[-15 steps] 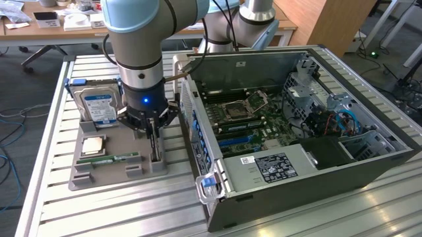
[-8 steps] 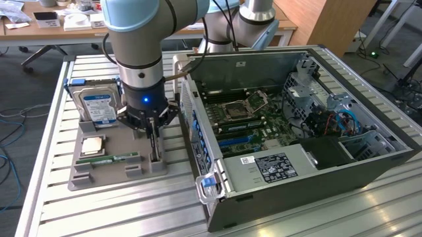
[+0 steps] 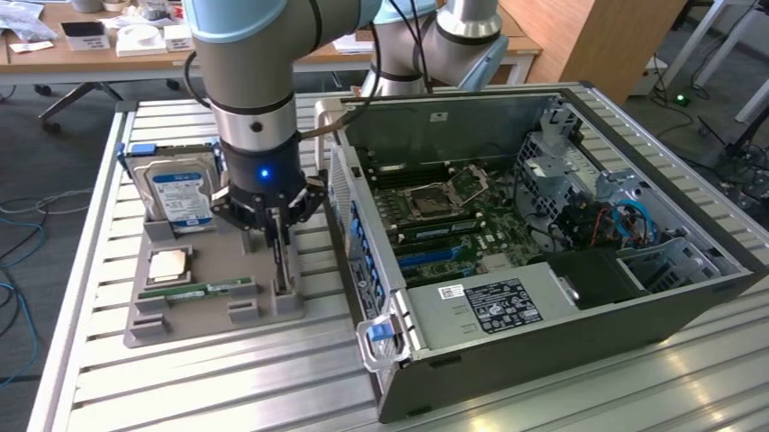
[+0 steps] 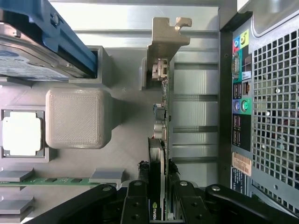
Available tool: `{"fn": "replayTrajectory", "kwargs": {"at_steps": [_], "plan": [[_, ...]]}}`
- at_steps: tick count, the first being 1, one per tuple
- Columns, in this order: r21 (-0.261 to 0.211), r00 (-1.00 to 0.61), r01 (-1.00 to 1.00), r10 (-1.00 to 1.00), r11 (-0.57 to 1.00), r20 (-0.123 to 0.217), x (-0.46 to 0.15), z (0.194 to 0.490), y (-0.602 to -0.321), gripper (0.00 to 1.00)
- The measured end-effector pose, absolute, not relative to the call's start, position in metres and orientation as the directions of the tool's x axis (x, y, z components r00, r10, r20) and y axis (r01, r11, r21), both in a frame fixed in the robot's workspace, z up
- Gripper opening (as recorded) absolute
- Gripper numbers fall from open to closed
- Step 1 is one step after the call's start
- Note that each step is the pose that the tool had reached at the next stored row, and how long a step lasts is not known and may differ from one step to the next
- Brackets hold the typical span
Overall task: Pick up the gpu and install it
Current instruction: 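Pick up the gpu and move the gpu toward the slot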
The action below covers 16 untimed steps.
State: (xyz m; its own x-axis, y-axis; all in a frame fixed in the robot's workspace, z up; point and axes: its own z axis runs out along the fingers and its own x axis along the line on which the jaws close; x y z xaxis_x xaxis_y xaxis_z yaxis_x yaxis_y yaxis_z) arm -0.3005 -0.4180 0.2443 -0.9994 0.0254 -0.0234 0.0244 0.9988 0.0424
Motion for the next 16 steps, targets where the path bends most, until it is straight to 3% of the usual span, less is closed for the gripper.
{"fn": "replayTrajectory", "kwargs": {"at_steps": [16], "plan": [[0.042,-0.999,0.024,0.025,0.999,-0.023,-0.3,0.277,-0.418,0.26]]}}
